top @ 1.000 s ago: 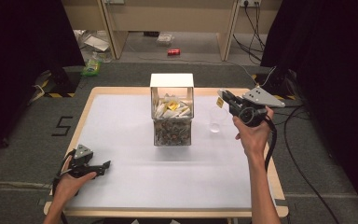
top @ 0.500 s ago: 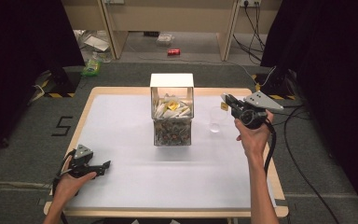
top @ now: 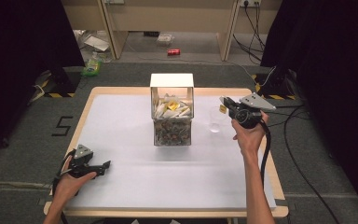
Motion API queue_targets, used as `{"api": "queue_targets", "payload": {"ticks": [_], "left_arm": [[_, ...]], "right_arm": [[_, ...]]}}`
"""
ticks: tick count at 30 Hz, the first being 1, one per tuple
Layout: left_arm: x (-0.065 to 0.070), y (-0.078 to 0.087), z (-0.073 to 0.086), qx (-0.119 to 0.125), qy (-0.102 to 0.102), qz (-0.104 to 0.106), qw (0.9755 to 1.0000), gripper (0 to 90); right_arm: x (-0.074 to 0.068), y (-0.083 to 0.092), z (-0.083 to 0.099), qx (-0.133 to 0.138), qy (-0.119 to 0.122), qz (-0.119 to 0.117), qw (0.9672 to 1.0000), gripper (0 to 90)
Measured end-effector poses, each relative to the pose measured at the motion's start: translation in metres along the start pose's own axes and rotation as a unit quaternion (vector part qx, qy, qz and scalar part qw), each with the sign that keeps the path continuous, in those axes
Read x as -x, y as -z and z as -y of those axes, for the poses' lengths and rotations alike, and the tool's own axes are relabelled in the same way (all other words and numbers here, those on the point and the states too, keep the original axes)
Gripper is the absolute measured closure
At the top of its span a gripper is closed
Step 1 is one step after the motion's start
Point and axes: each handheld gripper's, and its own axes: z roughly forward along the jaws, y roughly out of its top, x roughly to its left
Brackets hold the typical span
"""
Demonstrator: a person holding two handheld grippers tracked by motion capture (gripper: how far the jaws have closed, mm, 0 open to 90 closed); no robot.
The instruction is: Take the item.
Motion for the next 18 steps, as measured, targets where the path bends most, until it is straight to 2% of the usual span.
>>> {"api": "queue_targets", "payload": {"ticks": [18], "left_arm": [[0.0,0.0,0.0,0.0,-0.001,0.0,1.0,14.7]], "right_arm": [[0.006,-0.03,0.025,-0.036,-0.015,0.01,0.9992,87.0]]}}
